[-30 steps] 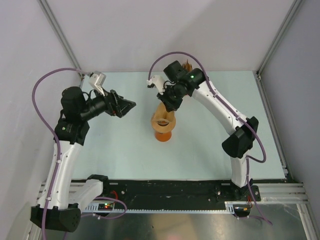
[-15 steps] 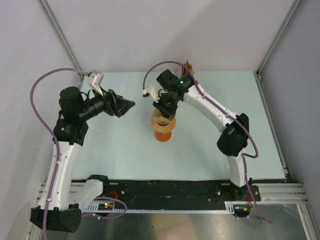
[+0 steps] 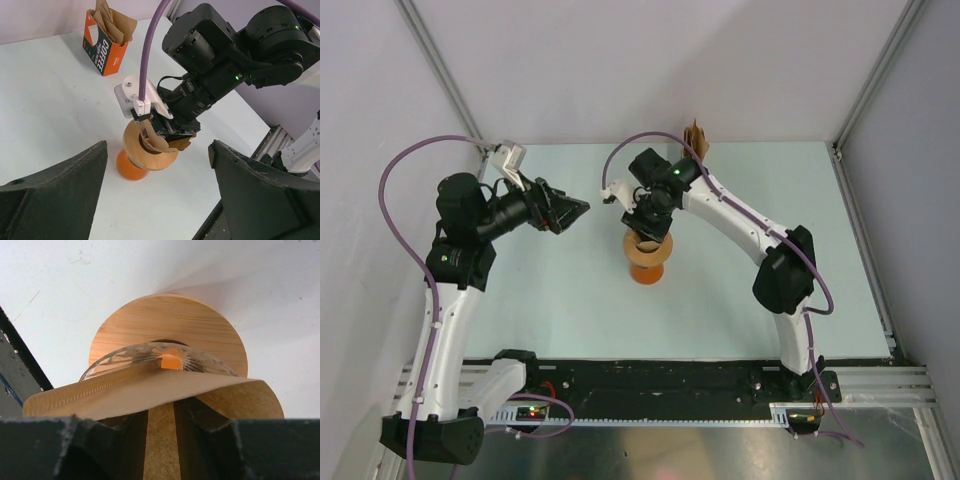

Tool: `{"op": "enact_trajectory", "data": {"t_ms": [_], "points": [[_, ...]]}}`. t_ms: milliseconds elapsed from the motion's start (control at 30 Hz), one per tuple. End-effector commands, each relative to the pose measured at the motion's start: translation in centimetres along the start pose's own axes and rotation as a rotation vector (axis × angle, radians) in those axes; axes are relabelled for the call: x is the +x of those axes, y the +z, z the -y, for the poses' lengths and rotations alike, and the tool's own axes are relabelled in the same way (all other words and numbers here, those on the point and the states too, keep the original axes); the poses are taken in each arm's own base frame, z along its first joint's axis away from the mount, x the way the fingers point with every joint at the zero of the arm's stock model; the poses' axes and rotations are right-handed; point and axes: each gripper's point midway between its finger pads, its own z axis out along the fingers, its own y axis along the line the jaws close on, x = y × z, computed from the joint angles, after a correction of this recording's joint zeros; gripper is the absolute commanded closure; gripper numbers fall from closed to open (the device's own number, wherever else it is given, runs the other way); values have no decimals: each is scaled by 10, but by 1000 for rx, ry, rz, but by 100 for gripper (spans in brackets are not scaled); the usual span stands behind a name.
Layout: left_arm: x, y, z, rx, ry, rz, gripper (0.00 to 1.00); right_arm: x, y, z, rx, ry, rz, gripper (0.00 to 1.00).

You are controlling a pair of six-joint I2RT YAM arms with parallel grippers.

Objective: Place the coffee filter in the dripper

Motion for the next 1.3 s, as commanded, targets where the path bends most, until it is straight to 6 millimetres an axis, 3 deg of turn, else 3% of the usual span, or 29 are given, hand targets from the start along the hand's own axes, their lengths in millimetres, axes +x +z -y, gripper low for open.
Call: {"op": "enact_trajectory", "data": {"t_ms": [0, 67, 267, 500, 667, 767, 1267], "points": [[-20, -4, 10, 25, 35, 50, 12, -13, -14, -4, 27, -30, 38, 63], [-20, -5, 10, 26, 35, 52, 12, -17, -19, -6, 34, -37, 49, 56], [-21, -5, 11, 31, 36, 54, 12, -17, -24, -8, 50, -48, 46, 50], [-21, -5, 12, 32, 39, 57, 12, -26, -43, -6, 96, -75, 75, 63], [-22, -5, 11, 31, 39, 58, 12, -22, -57, -6, 126, -88, 66, 66], [-22, -4, 10, 28, 37, 59, 12, -19, -59, -7, 129, -93, 63, 72], [-23, -3, 10, 36, 32, 58, 12, -3, -11, 1, 110, -124, -26, 86]]}}
